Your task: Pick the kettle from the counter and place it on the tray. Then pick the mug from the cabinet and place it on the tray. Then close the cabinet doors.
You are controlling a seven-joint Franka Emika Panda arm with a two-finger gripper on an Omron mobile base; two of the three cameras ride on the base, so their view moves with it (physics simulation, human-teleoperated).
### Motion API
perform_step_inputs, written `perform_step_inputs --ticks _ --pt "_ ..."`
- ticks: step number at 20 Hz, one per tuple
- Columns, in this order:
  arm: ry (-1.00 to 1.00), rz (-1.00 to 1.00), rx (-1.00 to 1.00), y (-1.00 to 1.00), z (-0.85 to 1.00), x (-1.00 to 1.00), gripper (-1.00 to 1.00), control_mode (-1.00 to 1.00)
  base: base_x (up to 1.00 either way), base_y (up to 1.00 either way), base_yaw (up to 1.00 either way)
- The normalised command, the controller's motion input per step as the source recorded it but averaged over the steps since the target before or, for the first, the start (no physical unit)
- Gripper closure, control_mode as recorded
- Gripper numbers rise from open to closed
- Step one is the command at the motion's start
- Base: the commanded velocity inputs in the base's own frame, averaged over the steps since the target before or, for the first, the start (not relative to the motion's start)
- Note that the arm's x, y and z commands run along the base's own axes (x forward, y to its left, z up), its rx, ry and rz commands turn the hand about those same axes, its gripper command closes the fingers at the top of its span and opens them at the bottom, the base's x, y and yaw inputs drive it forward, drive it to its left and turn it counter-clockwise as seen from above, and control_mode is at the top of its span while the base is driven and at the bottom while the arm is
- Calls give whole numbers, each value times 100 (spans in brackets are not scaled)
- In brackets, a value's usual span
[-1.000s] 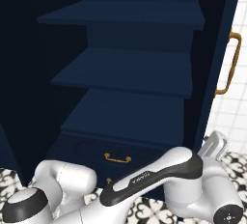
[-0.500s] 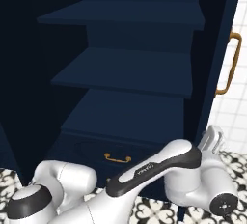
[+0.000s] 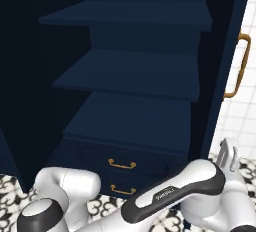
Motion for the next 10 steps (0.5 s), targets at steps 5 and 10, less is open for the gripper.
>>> perform_step_inputs --ticks 5,10 --pt "0 -9 -29 -3 -12 36 -100 -100 0 0 0" --pt "2 0 -11 -3 -11 51 -100 -100 0 0 0"
